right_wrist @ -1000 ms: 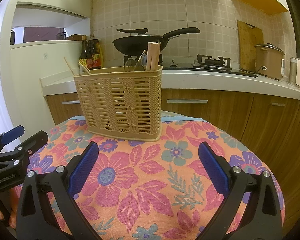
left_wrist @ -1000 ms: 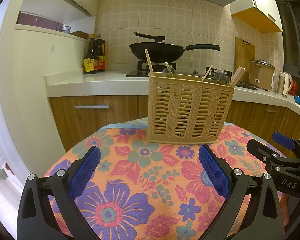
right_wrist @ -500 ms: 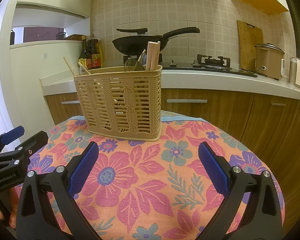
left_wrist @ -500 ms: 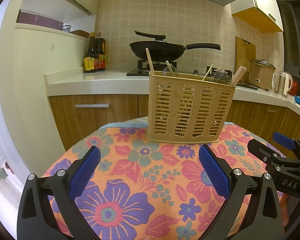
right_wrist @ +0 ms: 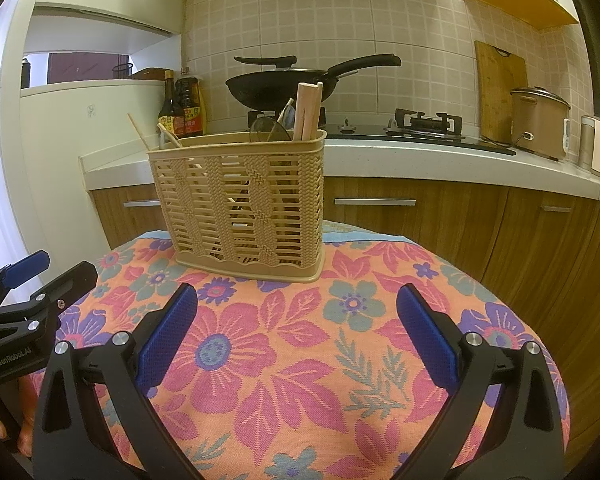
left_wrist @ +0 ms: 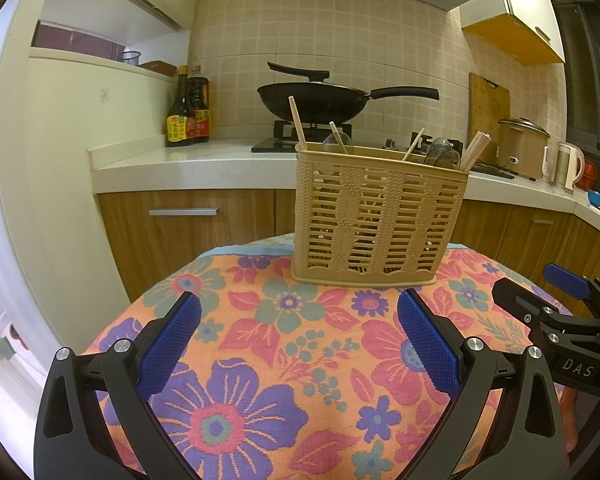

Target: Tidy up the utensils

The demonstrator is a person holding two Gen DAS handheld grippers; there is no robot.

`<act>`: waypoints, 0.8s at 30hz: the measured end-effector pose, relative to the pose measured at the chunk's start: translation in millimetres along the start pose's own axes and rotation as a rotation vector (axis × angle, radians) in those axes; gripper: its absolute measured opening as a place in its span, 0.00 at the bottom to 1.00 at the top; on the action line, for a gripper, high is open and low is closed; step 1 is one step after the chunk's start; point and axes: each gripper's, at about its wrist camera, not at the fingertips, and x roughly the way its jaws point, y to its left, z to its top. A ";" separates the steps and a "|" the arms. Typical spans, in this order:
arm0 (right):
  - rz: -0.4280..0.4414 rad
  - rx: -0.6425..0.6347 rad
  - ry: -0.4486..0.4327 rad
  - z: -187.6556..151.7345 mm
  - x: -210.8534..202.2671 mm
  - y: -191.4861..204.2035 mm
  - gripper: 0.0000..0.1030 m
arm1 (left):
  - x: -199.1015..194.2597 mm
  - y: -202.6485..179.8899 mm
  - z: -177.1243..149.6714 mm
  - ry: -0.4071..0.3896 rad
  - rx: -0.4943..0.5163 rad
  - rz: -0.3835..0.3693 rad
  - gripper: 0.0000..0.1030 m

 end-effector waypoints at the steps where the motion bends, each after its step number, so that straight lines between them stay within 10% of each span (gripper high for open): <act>1: 0.000 0.000 0.000 0.1 0.1 0.1 0.92 | -0.1 0.0 -0.3 0.000 -0.001 0.000 0.93; 24: 0.000 0.000 -0.001 -0.2 -0.2 0.3 0.92 | -0.6 9.6 3.2 0.015 -0.056 0.008 0.93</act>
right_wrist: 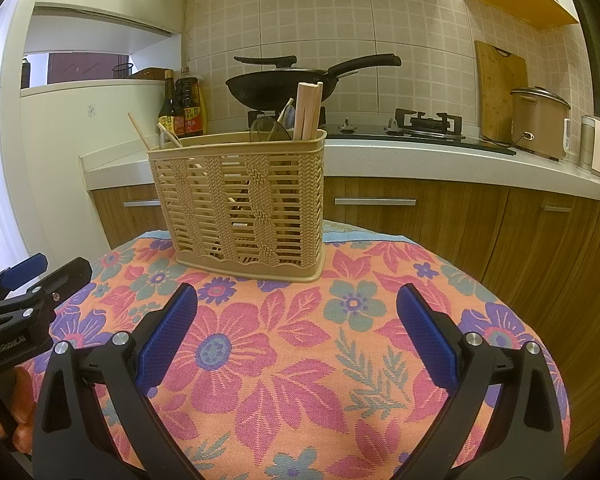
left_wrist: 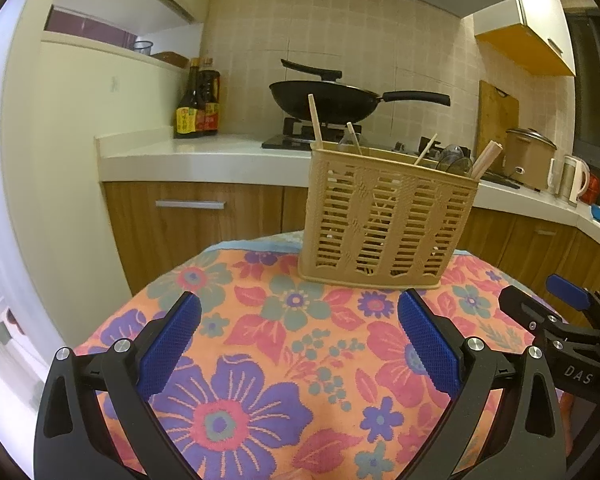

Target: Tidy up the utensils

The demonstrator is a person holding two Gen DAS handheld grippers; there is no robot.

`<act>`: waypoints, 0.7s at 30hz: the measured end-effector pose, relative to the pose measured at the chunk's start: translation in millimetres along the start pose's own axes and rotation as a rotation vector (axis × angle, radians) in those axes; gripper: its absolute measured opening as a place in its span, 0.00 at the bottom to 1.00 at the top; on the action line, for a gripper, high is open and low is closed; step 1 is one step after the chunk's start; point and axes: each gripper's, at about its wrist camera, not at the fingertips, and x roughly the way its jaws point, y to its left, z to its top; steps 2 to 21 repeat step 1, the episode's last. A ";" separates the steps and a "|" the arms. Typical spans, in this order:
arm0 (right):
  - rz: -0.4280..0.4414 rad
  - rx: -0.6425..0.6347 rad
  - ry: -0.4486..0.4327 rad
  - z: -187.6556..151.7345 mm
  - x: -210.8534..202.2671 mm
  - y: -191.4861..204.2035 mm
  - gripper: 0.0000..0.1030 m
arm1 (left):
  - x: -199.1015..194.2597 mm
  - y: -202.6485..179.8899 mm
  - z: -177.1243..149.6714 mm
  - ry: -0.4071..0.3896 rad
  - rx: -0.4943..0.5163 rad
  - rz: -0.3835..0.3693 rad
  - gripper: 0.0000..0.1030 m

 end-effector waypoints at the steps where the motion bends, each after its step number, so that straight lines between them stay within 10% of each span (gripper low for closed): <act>1: 0.000 0.000 0.000 0.2 0.3 -0.1 0.92 | 0.1 0.8 -0.1 0.000 -0.002 -0.001 0.93; 21: 0.000 0.000 0.000 0.2 0.3 -0.1 0.92 | 0.1 0.8 -0.1 0.000 -0.002 -0.001 0.93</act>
